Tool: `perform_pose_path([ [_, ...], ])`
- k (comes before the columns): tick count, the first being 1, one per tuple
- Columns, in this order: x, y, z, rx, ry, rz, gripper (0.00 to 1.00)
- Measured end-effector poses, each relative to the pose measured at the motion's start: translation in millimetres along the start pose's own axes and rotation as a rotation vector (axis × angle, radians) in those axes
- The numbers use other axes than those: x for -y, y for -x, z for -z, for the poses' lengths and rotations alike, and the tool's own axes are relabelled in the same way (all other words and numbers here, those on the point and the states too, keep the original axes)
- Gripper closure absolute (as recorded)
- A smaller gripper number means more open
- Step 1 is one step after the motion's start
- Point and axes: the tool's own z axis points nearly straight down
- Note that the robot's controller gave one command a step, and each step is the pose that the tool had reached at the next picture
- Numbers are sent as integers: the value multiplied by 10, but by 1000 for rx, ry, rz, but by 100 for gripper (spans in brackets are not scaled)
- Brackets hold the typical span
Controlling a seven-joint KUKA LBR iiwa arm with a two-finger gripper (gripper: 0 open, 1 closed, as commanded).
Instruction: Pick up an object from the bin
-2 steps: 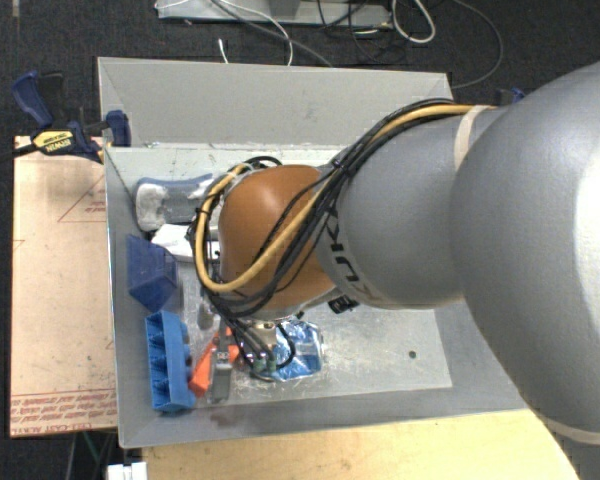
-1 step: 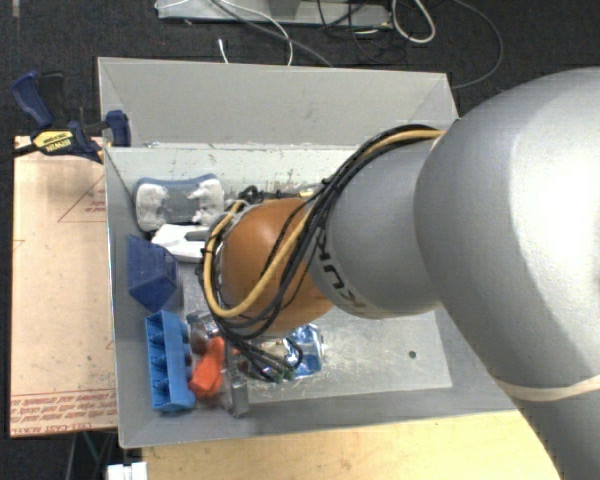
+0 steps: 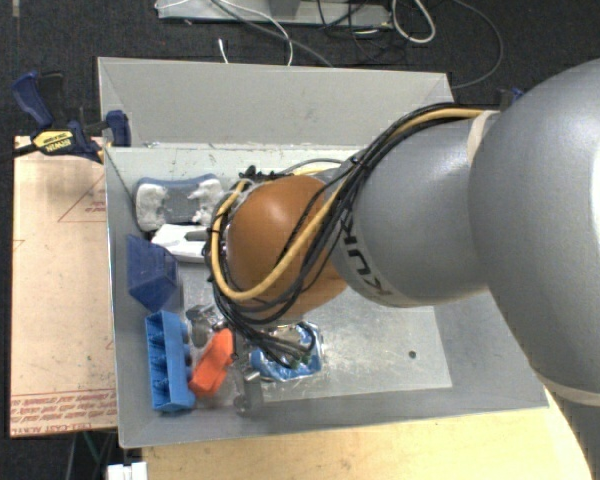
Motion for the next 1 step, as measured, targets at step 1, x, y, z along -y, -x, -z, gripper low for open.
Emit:
perform_pose_path([
  [1,37,40,-462,20,-2,-127,0],
])
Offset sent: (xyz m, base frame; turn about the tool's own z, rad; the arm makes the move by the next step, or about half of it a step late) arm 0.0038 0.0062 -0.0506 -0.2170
